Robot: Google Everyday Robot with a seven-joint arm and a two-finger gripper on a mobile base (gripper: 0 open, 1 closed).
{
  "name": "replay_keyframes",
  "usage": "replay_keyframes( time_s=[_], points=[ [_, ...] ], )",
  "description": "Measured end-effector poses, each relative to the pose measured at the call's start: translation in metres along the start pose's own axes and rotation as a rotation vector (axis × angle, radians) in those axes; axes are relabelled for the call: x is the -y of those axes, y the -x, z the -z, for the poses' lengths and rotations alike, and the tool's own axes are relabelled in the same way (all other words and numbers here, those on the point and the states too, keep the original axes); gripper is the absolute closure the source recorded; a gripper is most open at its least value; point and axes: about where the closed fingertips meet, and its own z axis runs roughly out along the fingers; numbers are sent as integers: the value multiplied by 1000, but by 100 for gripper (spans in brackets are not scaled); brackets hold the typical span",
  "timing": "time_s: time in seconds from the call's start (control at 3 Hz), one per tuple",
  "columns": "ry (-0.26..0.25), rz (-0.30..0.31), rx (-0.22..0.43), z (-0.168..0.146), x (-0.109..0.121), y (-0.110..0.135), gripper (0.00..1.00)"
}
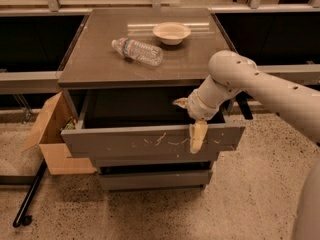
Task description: Open top drawer
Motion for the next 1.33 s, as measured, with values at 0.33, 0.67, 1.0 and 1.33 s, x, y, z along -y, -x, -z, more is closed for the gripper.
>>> replay_keyframes(
  time_s=[0.33, 0.67, 1.0, 1.33],
  points=[
    [67, -1, -27, -10, -16, 2, 0],
    [154, 1, -68, -16, -43, 9, 0],
    [226, -4, -99, -10, -78, 15, 26],
    [252, -7, -103, -2, -97, 17, 49]
  ],
)
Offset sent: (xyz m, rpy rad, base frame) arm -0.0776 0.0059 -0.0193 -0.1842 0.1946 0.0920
